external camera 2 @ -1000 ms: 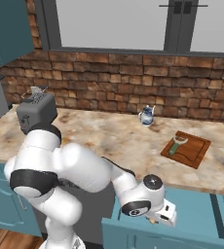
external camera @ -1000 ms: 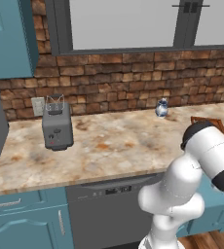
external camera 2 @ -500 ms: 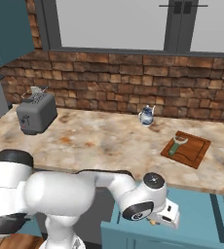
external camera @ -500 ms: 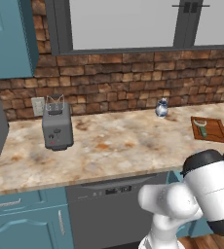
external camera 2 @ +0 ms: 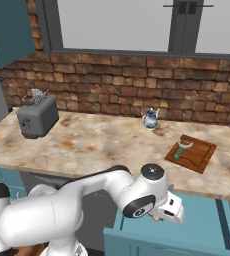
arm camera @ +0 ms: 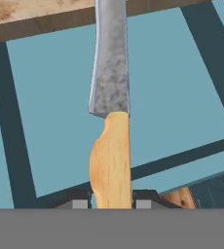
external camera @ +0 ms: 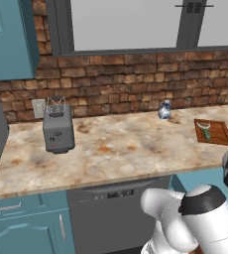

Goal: Open the drawer on the right and place the cutting tools on the cutting board.

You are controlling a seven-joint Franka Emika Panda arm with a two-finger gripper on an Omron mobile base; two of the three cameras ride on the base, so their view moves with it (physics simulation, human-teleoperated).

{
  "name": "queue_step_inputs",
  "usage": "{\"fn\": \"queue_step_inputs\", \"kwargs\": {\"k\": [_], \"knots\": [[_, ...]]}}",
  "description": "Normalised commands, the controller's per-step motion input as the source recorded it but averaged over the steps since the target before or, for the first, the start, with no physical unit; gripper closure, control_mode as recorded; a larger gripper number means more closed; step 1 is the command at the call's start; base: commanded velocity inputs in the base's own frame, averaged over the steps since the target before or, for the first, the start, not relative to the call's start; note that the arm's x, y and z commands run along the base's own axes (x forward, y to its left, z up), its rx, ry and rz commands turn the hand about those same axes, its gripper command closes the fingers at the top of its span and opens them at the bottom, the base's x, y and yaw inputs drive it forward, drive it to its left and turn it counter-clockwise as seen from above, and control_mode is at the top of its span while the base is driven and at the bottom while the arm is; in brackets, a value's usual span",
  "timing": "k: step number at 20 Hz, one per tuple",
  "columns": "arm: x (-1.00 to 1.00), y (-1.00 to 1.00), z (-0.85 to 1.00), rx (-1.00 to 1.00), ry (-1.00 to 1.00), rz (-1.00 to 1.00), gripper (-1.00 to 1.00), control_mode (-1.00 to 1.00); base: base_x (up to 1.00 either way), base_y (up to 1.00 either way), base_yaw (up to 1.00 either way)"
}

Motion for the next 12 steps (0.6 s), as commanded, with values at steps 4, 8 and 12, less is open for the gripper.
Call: {"fn": "queue_step_inputs", "kwargs": {"k": [4, 8, 12], "knots": [[0.01, -0.08, 0.34, 0.04, -0.08, 0.00, 1.00, -1.00, 0.00, 0.00, 0.00], [0.42, 0.00, 0.33, 0.04, -0.09, -0.05, 1.00, -1.00, 0.00, 0.00, 0.00], [0.72, -0.04, 0.20, 0.03, -0.05, -0.08, 1.00, -1.00, 0.00, 0.00, 0.00]]}}
